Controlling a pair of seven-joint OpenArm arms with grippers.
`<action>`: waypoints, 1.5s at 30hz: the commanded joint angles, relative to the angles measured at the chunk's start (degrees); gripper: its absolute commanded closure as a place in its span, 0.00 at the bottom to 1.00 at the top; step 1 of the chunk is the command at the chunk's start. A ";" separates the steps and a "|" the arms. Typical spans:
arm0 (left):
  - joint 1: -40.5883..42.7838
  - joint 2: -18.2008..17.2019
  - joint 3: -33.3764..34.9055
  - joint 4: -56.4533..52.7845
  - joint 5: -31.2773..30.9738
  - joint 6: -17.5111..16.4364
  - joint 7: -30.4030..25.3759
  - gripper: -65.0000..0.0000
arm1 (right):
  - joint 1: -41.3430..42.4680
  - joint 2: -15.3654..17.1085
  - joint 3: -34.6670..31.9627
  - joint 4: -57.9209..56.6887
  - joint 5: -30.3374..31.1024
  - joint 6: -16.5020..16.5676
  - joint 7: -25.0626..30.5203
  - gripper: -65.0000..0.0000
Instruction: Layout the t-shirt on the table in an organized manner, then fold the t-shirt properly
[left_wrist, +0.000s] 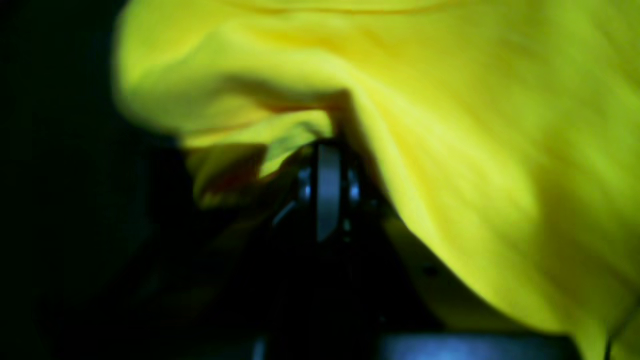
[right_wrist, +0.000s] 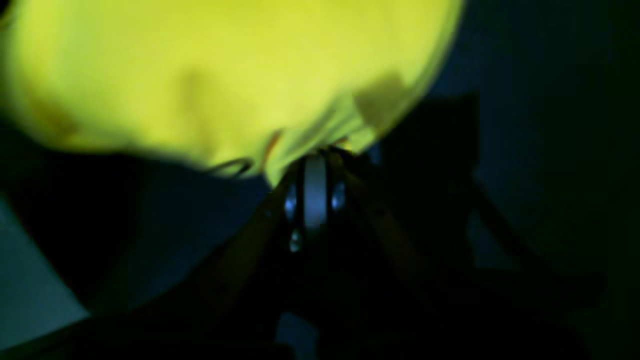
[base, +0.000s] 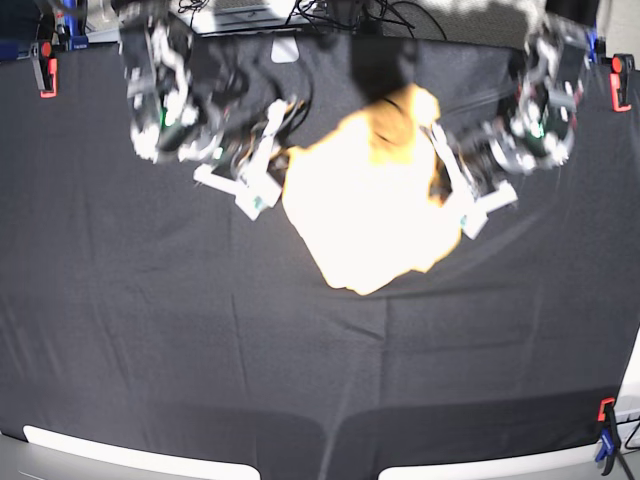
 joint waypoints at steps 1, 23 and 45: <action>-1.25 -0.68 -0.37 0.31 0.57 0.94 -1.01 1.00 | -0.04 -0.28 -0.44 2.16 0.24 0.39 1.40 1.00; 22.12 -0.79 -18.64 24.92 -3.50 11.61 -1.40 1.00 | -13.64 -0.55 20.63 20.76 5.14 -3.98 -4.26 1.00; 52.50 -0.63 -24.57 15.41 -6.64 2.95 -8.11 1.00 | -43.43 -3.52 29.31 22.18 5.92 0.02 -11.76 1.00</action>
